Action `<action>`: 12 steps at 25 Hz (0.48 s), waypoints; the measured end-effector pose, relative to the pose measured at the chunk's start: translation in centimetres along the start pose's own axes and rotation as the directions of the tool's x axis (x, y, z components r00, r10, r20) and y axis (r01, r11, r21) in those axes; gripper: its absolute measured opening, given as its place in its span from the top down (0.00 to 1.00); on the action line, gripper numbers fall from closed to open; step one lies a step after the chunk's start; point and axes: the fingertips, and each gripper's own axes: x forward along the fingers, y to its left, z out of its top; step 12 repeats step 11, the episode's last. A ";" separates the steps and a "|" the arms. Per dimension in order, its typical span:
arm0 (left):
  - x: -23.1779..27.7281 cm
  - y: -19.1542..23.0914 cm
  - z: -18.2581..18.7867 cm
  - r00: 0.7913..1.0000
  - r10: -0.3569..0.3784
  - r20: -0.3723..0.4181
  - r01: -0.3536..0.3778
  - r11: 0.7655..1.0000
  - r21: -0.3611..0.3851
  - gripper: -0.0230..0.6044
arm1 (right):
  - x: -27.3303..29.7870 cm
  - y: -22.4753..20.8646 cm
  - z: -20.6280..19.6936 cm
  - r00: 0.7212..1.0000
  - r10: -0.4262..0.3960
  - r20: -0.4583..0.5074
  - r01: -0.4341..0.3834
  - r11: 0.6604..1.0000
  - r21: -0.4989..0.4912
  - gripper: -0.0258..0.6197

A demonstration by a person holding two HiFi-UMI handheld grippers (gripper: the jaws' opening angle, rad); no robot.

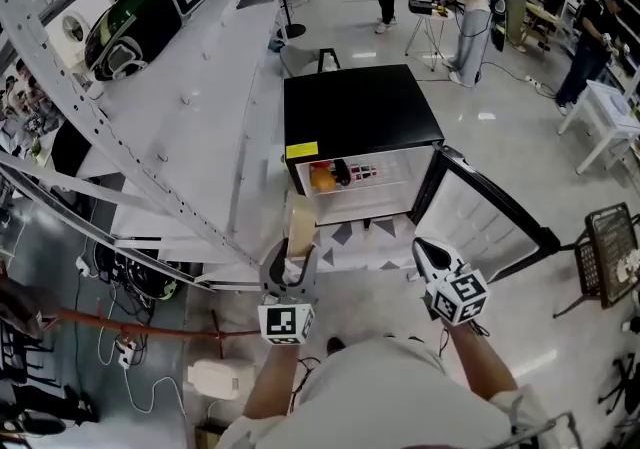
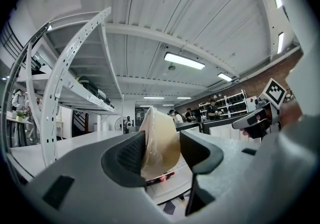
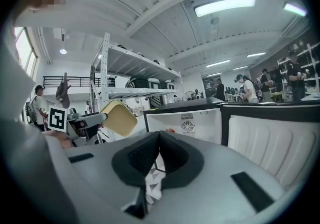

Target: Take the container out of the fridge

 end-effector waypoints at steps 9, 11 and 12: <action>0.0 -0.4 0.0 1.000 -0.008 0.002 0.008 1.000 0.007 0.62 | -0.1 0.0 0.2 1.000 0.002 0.007 -0.002 1.000 -0.006 0.95; 0.0 -0.5 0.1 1.000 -0.009 0.004 0.009 1.000 0.007 0.62 | -0.2 -0.1 0.3 1.000 0.000 0.007 0.000 1.000 -0.006 0.95; 0.0 -0.5 0.1 1.000 -0.009 0.004 0.009 1.000 0.007 0.62 | -0.2 -0.1 0.3 1.000 0.000 0.007 0.000 1.000 -0.006 0.95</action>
